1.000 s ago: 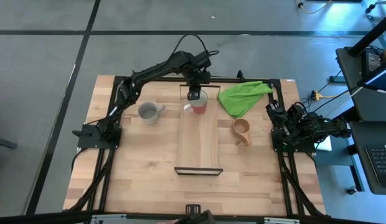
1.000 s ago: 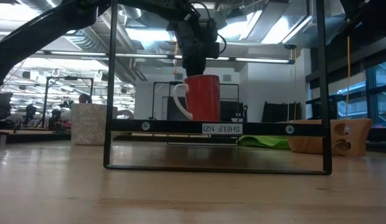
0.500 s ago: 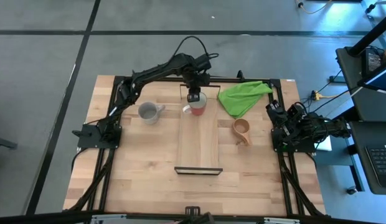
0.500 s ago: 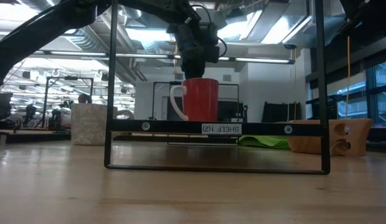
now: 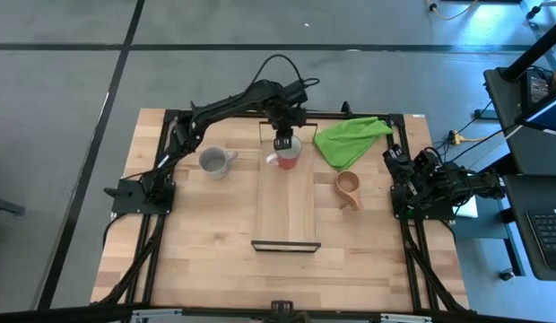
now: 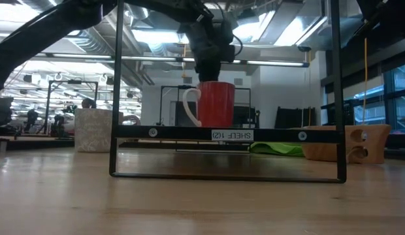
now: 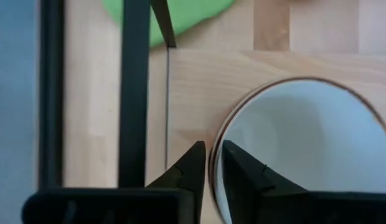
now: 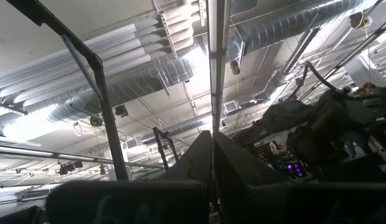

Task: Stack small to large cups/mugs on shelf
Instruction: Put the orange mug on the shelf

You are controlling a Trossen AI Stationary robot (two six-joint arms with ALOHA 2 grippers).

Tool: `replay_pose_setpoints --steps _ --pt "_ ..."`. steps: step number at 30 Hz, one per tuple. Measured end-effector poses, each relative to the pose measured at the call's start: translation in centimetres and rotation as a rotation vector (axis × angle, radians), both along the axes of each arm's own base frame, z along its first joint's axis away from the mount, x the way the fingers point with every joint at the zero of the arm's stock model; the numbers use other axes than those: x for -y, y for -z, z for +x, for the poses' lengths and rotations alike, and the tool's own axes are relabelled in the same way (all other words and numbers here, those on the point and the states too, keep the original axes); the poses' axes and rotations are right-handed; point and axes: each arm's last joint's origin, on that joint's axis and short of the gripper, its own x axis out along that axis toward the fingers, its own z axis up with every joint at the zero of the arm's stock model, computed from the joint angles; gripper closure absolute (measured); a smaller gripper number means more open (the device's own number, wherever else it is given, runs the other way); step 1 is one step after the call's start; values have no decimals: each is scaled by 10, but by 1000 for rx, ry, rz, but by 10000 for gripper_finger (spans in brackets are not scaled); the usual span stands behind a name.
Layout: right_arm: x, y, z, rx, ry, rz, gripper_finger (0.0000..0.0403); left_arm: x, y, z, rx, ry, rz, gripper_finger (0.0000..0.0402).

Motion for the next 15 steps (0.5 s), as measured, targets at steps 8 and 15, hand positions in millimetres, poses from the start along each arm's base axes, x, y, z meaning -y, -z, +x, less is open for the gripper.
replay_pose_setpoints --steps 8,15 --pt "0 0 0 0 0 0 386 1 -12 -1 25 -5 31 347" --pt "0 0 0 0 0 1 386 7 -12 -3 -10 -4 15 344"
